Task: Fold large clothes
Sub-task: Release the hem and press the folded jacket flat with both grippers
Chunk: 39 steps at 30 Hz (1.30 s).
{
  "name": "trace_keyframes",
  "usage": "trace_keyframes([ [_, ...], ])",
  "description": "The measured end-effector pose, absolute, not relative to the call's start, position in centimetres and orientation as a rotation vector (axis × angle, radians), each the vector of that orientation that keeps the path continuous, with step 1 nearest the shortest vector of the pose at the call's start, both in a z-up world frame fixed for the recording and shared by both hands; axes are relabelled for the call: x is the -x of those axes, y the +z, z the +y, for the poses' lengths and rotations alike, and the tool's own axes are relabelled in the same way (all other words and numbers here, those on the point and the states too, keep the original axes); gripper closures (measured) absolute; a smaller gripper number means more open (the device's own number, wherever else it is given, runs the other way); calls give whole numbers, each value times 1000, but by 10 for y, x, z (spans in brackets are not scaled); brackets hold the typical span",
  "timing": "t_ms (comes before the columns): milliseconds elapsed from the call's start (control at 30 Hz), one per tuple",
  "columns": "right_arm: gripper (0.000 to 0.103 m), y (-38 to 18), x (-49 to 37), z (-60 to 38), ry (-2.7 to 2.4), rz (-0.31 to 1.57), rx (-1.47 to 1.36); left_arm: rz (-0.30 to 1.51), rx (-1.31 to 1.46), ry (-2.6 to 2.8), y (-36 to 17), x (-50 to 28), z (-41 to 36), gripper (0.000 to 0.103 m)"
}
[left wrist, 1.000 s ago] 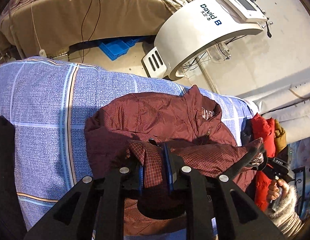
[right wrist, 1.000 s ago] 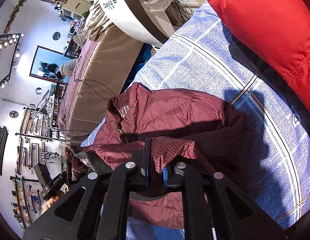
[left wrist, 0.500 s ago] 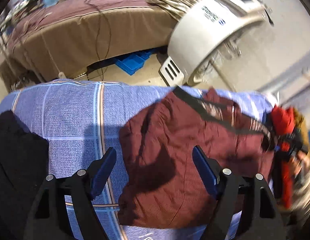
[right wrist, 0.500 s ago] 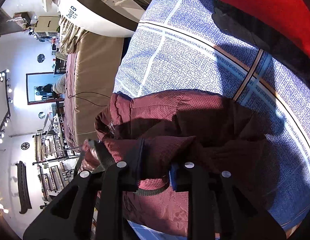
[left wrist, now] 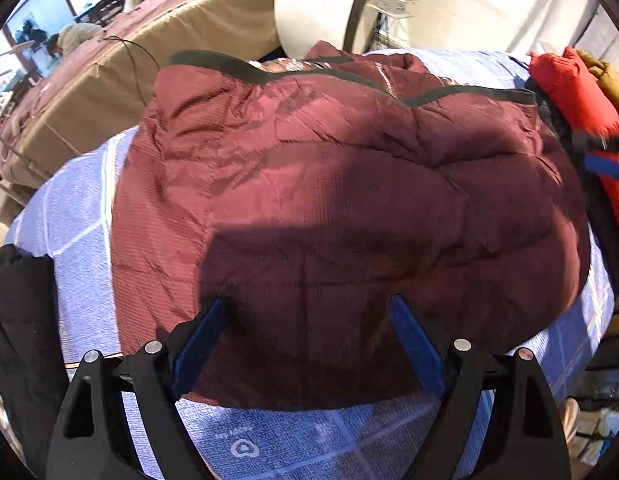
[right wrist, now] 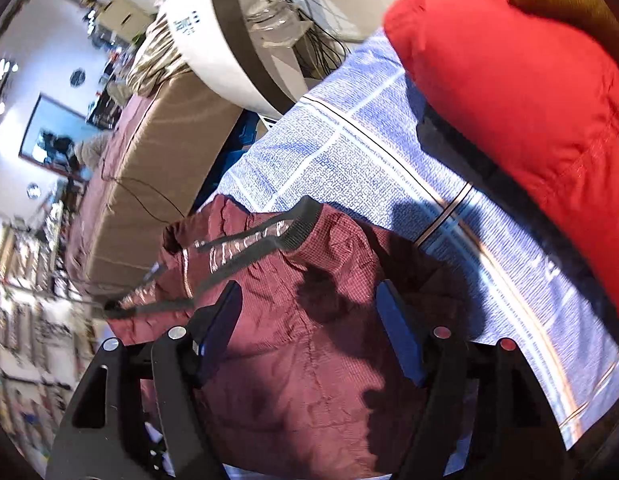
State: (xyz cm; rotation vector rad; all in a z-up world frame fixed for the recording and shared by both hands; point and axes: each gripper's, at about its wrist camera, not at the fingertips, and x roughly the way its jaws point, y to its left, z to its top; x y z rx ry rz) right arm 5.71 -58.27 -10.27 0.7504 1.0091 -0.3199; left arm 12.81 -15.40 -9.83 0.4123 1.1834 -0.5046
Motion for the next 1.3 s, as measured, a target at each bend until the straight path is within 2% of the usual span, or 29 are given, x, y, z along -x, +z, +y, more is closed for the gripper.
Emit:
trace_keyframes([
  [267, 28, -138, -54, -460, -170, 1237, -283, 1188, -450, -411, -100, -149, -152, 13],
  [400, 28, -156, -55, -442, -179, 1284, -236, 1234, -444, -361, -116, -158, -152, 5],
  [733, 18, -187, -75, -455, -215, 1384, -252, 1380, -415, -304, -151, -193, -166, 4],
  [800, 14, -193, -78, -455, -222, 1397, -255, 1411, -418, -300, -158, -199, -169, 4],
  [867, 6, -200, -82, -453, -220, 1414, -256, 1444, -420, -294, -163, -204, -172, 4],
  [1067, 5, -217, -91, -449, -261, 1468, -222, 1495, -441, -285, -174, -216, -183, 4],
  [1300, 4, -228, -95, -452, -287, 1460, -226, 1454, -465, -264, -182, -211, -200, 4],
])
